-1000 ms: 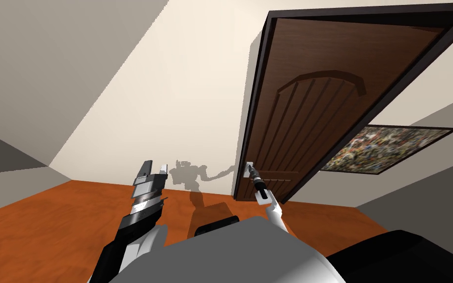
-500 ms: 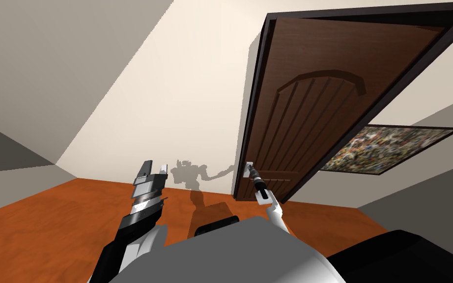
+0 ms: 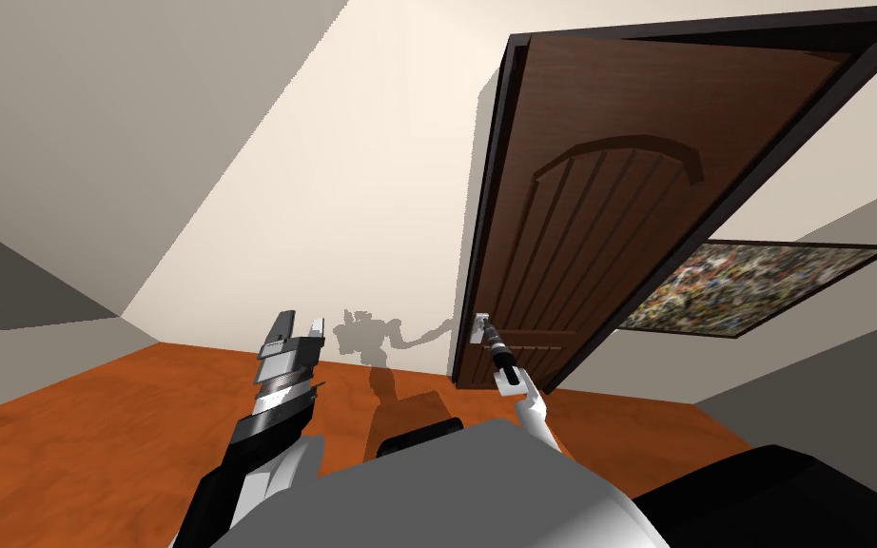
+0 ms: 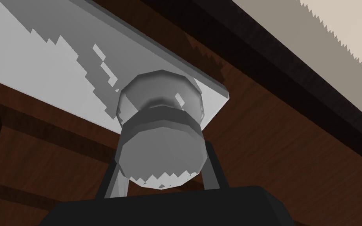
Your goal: Pull the door open
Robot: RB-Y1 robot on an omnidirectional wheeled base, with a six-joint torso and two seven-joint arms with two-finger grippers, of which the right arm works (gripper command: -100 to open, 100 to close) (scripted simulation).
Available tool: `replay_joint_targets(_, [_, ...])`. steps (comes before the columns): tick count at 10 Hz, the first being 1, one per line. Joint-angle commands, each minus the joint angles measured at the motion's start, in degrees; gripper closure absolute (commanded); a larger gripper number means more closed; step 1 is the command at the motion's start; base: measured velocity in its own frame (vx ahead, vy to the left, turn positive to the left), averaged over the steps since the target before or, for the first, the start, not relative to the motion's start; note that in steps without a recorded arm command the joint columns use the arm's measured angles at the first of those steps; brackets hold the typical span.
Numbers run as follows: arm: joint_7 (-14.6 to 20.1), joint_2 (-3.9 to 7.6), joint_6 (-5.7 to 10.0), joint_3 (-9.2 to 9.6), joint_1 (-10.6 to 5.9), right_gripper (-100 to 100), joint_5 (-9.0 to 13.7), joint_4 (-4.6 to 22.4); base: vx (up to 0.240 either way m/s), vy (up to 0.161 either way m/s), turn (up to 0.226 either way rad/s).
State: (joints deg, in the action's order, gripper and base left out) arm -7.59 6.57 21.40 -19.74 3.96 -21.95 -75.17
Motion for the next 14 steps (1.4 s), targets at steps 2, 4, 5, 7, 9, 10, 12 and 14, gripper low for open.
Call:
replay_joint_targets(2, [4.35,0.20,-0.07,1.51,0.29,100,2.72,-0.41,-0.039,-0.014,0.033])
replay_joint_targets(4, [7.32,0.43,-0.18,2.01,0.43,100,4.08,-0.53,-0.039,-0.018,0.020])
replay_joint_targets(5, [7.80,0.43,-0.18,2.01,0.43,100,4.08,-0.53,-0.031,-0.011,0.014])
replay_joint_targets(7, [11.49,0.89,-0.40,3.02,0.70,100,6.81,-0.76,-0.043,-0.014,0.037])
replay_joint_targets(9, [14.47,1.12,-0.51,3.52,0.84,100,8.17,-0.88,-0.040,-0.014,0.021])
replay_joint_targets(10, [14.98,1.12,-0.51,3.52,0.84,100,8.17,-0.88,-0.030,-0.006,0.016])
replay_joint_targets(12, [17.38,1.35,-0.62,4.03,0.98,100,9.57,-1.00,-0.026,-0.018,0.026])
replay_joint_targets(14, [19.77,1.58,-0.73,4.55,1.12,100,10.98,-1.12,-0.034,-0.012,0.017])
